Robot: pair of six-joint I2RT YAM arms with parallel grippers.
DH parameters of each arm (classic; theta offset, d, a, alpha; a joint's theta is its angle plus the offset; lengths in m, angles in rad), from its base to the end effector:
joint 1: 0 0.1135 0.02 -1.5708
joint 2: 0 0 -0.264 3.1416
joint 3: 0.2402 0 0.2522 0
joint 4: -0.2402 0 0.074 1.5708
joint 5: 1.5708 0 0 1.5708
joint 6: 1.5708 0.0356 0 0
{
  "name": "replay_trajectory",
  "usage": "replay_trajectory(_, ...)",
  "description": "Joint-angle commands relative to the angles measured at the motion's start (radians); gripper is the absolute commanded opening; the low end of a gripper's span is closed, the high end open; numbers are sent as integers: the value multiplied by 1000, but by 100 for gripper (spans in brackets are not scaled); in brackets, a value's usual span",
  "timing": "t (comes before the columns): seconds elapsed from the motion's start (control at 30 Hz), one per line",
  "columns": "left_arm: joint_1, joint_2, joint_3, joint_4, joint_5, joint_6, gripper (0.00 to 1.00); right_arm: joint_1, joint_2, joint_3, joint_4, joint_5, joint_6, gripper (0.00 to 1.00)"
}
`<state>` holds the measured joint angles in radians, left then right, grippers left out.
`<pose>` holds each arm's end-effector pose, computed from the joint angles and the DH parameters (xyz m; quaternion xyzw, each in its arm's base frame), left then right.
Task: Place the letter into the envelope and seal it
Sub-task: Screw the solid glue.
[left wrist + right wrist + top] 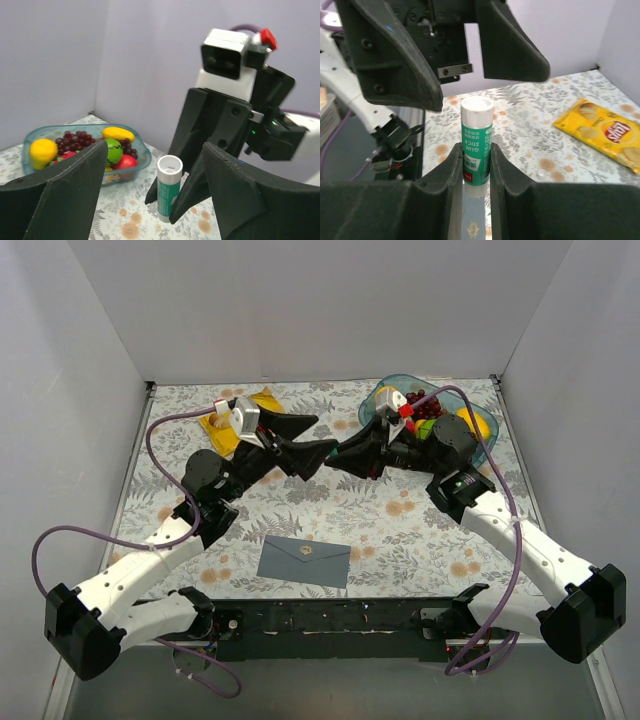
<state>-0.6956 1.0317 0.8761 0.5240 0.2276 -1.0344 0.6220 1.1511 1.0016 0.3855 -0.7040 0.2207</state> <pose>0.1769 -0.1582 0.4005 -0.0024 0.5697 -0.6652 0.4826 0.1994 0.1713 0.4011 -0.3812 0.5154 0.4963 0.5855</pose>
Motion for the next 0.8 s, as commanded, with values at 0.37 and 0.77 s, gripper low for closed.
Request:
replay_trajectory(0.37,8,54,-20,99,334,-73,43,-7,-39,-20,70,-229,42,1)
replay_trajectory(0.77,8,37,-19,106,338,-81,48,-7,-31,-21,56,-223,28,1)
